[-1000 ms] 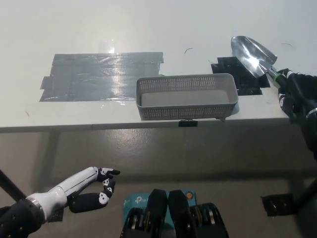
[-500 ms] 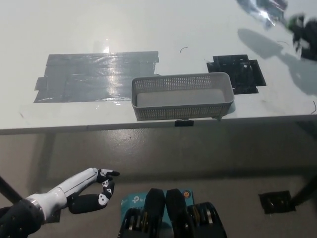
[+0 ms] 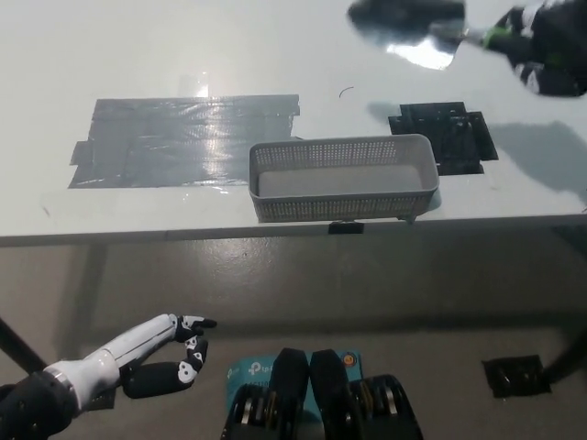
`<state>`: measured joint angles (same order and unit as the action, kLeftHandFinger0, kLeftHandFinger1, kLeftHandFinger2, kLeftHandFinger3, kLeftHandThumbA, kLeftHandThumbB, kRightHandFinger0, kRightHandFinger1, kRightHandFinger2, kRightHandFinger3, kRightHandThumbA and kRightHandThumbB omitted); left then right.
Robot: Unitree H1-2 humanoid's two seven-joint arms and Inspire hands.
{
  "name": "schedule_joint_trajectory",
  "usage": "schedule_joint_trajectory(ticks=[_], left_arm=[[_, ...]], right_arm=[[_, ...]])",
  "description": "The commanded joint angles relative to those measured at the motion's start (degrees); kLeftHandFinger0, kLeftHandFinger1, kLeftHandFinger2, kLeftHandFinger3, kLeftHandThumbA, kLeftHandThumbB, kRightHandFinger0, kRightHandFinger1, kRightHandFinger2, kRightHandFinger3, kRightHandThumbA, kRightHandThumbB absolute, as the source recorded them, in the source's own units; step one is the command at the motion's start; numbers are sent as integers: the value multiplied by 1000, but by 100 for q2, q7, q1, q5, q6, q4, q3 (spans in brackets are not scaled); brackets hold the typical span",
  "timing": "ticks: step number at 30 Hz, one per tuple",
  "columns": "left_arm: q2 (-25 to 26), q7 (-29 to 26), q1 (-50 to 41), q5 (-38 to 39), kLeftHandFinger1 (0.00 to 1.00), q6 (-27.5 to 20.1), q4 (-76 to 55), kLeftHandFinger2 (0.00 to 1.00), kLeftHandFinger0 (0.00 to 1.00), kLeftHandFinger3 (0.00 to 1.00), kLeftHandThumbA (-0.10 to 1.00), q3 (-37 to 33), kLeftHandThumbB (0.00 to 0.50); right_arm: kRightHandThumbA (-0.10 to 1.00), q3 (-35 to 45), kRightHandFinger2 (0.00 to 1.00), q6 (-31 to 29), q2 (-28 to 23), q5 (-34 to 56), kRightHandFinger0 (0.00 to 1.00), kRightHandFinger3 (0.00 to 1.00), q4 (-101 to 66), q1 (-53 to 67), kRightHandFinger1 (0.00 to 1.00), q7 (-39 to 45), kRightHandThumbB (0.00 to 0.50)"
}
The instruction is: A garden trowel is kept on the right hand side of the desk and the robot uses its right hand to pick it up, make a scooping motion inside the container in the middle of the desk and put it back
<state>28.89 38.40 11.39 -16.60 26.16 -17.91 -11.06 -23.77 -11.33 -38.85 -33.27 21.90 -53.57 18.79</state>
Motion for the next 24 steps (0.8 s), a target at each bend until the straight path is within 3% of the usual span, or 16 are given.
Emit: schedule_joint_trajectory(ticks=[1,5,8,13,17,19,21,24], left_arm=[[181,135,97,-21,914,77,-60,935,1000,1000,840,57,0],[169,178,71,-47,906,77,-85,929,1000,1000,812,93,0],[157,234,54,-48,929,77,-100,971,1000,1000,835,128,0],[117,297,52,-127,931,77,-128,968,1000,1000,832,157,0],[188,283,84,-115,926,77,-96,966,1000,1000,877,89,0],[154,342,73,-139,933,77,-115,965,1000,1000,881,137,0],[124,389,75,-155,943,77,-95,977,1000,1000,888,162,0],[141,344,110,-160,928,77,-93,956,1000,1000,887,96,0]], right_arm=[[-100,82,548,-38,-487,503,0,176,-718,123,236,1054,0],[-100,138,684,110,-647,409,0,383,-743,230,367,1339,0],[-100,318,718,283,-668,352,18,407,-605,132,428,1339,0],[-100,460,846,45,-679,204,36,560,-266,11,541,1121,0],[-100,385,762,80,-613,-27,15,494,-110,-9,491,1128,0],[-100,331,760,-15,-598,-124,54,478,43,-51,516,1076,0],[-100,351,704,-76,-559,-133,3,462,120,-78,469,1001,0],[-100,364,757,-154,-564,-194,0,469,65,-91,479,958,0]])
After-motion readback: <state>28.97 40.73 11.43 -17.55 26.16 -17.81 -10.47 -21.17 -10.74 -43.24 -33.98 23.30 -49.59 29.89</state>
